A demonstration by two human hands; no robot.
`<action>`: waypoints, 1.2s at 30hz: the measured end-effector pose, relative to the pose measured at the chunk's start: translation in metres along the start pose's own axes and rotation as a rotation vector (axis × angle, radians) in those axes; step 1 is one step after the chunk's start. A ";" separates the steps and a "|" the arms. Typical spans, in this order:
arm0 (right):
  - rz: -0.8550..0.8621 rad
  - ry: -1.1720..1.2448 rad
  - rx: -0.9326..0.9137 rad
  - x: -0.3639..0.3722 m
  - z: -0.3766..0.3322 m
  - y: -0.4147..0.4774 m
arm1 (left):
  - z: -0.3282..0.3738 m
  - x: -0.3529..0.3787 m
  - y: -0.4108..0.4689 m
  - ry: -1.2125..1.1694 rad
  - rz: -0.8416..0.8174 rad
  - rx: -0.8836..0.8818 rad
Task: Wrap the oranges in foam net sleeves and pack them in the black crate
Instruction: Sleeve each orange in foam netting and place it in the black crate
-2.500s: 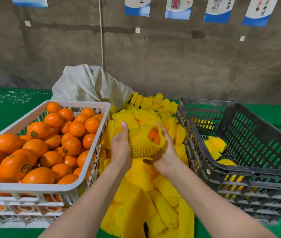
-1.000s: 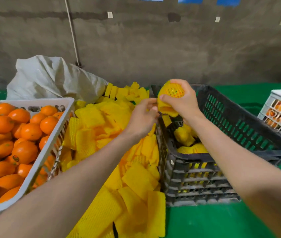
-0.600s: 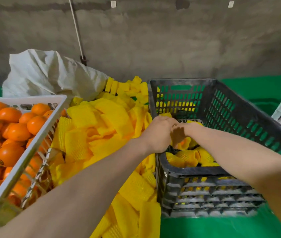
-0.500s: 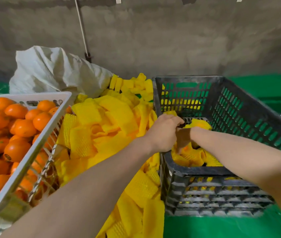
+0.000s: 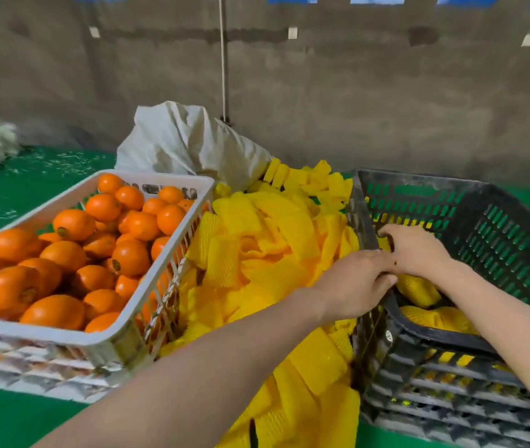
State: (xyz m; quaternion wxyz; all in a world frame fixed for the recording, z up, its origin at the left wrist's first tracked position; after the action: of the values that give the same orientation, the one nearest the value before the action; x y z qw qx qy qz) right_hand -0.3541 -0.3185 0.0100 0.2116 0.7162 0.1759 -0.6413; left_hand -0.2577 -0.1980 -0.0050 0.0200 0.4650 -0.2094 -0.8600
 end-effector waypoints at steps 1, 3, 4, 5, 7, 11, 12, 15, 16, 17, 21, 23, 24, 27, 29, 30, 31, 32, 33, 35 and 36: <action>0.074 0.042 0.035 -0.003 -0.002 -0.007 | -0.003 -0.010 -0.009 0.014 -0.034 0.013; 0.261 0.149 -0.013 -0.006 -0.010 -0.010 | -0.016 -0.041 -0.029 0.032 -0.002 -0.014; 0.360 0.197 -0.054 -0.007 -0.017 -0.012 | -0.024 -0.059 -0.041 0.034 0.040 -0.042; 0.440 0.239 -0.111 -0.013 -0.029 -0.016 | -0.034 -0.077 -0.052 0.032 0.076 -0.084; 0.574 0.334 -0.226 -0.021 -0.058 -0.023 | -0.059 -0.112 -0.076 0.021 0.132 -0.190; 0.551 0.464 -0.407 -0.019 -0.129 -0.033 | -0.125 -0.167 -0.127 0.060 0.267 -0.465; 0.513 0.463 -0.448 -0.014 -0.145 -0.035 | -0.142 -0.177 -0.138 0.097 0.297 -0.549; 0.386 0.438 -0.492 -0.001 -0.184 -0.034 | -0.191 -0.197 -0.166 0.274 0.230 -0.859; 0.347 0.433 -0.491 0.003 -0.194 -0.031 | -0.204 -0.198 -0.172 0.312 0.149 -0.935; 0.300 0.421 -0.483 0.006 -0.203 -0.028 | -0.216 -0.199 -0.177 0.315 0.063 -0.982; 0.146 0.308 -0.436 0.025 -0.224 -0.015 | -0.251 -0.189 -0.184 0.382 -0.030 -1.055; 0.099 0.259 -0.404 0.038 -0.230 -0.008 | -0.264 -0.186 -0.188 0.373 -0.022 -1.124; 0.083 0.248 -0.386 0.044 -0.232 -0.003 | -0.268 -0.185 -0.189 0.348 -0.031 -1.138; 0.002 0.251 -0.348 0.064 -0.245 0.014 | -0.274 -0.182 -0.191 0.256 0.024 -1.140; -0.076 0.289 -0.317 0.074 -0.256 0.025 | -0.270 -0.180 -0.190 0.250 0.063 -1.133; -0.108 0.308 -0.295 0.079 -0.261 0.031 | -0.267 -0.180 -0.188 0.238 0.088 -1.132; -0.141 0.313 -0.272 0.084 -0.264 0.036 | -0.266 -0.182 -0.187 0.200 0.128 -1.126; -0.167 0.306 -0.246 0.091 -0.268 0.039 | -0.264 -0.185 -0.186 0.138 0.183 -1.111; -0.179 0.298 -0.220 0.098 -0.269 0.043 | -0.264 -0.189 -0.185 0.059 0.250 -1.087; -0.150 0.281 -0.150 0.110 -0.269 0.046 | -0.259 -0.199 -0.182 -0.188 0.396 -1.025; -0.120 0.253 -0.123 0.113 -0.268 0.046 | -0.255 -0.204 -0.181 -0.351 0.456 -0.985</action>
State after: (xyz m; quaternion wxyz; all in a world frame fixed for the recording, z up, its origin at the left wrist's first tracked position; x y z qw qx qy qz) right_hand -0.0906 -0.2182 -0.0752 0.1927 0.7650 0.2828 -0.5456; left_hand 0.0930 -0.0734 -0.0350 0.3843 0.1938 0.1210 -0.8945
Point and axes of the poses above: each hand's wrist, its own y-axis towards the middle knuckle, its own x-axis out of the palm, z = x × y, the point moved 1 cm from there along y, towards the middle knuckle, and after that the axes turned 2 degrees about y, right-handed, at the moved point
